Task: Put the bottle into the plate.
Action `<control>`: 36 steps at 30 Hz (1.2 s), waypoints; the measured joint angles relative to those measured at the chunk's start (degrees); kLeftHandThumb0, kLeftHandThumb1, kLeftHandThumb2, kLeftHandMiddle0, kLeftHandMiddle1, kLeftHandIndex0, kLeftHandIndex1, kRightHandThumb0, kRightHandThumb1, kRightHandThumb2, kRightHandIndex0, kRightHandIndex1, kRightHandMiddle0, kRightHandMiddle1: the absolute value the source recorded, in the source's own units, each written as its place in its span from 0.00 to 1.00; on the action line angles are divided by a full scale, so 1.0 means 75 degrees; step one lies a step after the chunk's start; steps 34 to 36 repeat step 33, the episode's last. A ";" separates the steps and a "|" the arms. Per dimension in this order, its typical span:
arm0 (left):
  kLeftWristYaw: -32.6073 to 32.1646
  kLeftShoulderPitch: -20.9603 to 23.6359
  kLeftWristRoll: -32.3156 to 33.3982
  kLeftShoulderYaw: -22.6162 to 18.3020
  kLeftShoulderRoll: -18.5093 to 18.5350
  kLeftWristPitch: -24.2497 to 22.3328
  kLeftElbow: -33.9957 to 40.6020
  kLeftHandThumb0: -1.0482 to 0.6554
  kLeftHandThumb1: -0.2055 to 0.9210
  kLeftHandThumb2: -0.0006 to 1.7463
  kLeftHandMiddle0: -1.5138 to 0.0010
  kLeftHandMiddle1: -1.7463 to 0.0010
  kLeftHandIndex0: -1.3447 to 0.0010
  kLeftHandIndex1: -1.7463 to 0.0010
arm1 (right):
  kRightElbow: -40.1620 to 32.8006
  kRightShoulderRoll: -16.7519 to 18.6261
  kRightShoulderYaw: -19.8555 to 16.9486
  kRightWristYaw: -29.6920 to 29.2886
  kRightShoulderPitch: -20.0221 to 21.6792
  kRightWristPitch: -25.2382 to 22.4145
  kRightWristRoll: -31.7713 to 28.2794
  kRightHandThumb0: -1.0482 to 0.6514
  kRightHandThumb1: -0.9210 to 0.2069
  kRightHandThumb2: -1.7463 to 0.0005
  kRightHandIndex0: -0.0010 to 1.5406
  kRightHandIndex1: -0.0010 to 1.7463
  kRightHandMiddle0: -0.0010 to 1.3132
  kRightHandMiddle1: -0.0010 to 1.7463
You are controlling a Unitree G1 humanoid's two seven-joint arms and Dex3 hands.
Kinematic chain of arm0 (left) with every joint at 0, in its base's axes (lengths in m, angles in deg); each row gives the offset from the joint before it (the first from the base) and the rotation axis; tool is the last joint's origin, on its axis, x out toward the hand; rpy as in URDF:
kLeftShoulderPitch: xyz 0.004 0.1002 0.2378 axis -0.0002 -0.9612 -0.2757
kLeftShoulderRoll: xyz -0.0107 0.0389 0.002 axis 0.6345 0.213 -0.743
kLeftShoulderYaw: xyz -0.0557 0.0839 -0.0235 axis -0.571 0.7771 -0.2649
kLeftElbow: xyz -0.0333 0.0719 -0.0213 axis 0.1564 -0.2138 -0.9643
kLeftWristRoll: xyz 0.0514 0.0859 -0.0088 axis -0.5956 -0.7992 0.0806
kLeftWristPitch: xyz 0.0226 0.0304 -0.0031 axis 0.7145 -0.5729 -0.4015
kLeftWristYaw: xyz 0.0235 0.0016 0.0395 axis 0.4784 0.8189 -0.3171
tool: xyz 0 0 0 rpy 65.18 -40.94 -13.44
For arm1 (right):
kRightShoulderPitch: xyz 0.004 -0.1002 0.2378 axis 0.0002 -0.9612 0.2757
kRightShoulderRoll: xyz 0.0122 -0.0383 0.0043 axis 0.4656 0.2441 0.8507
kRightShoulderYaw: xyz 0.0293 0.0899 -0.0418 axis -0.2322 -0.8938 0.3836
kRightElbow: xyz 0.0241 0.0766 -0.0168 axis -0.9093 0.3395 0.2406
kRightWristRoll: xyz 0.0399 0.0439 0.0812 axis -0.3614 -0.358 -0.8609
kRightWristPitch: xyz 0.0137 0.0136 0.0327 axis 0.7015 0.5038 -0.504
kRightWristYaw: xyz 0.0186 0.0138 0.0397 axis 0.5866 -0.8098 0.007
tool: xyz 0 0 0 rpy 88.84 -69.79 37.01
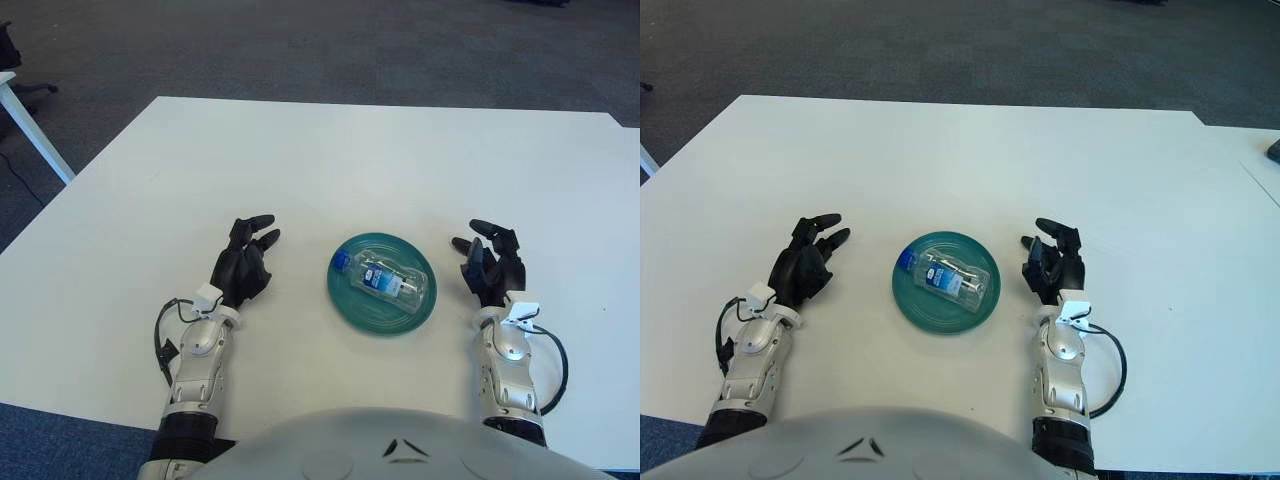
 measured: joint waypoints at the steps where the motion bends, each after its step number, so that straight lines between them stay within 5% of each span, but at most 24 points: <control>1: 0.0004 0.0001 0.0000 -0.0001 0.0000 -0.0001 0.0000 0.28 1.00 0.58 0.75 0.77 1.00 0.39 | 0.0013 -0.0005 -0.0006 -0.0010 0.0015 -0.0007 0.0000 0.30 0.07 0.56 0.33 0.52 0.09 0.66; 36: 0.0017 -0.0016 -0.0007 -0.0006 -0.0003 -0.0101 0.0108 0.28 1.00 0.58 0.75 0.77 1.00 0.39 | 0.0173 -0.0306 -0.0070 -0.0028 0.0159 -0.0187 0.0006 0.32 0.12 0.50 0.35 0.56 0.09 0.67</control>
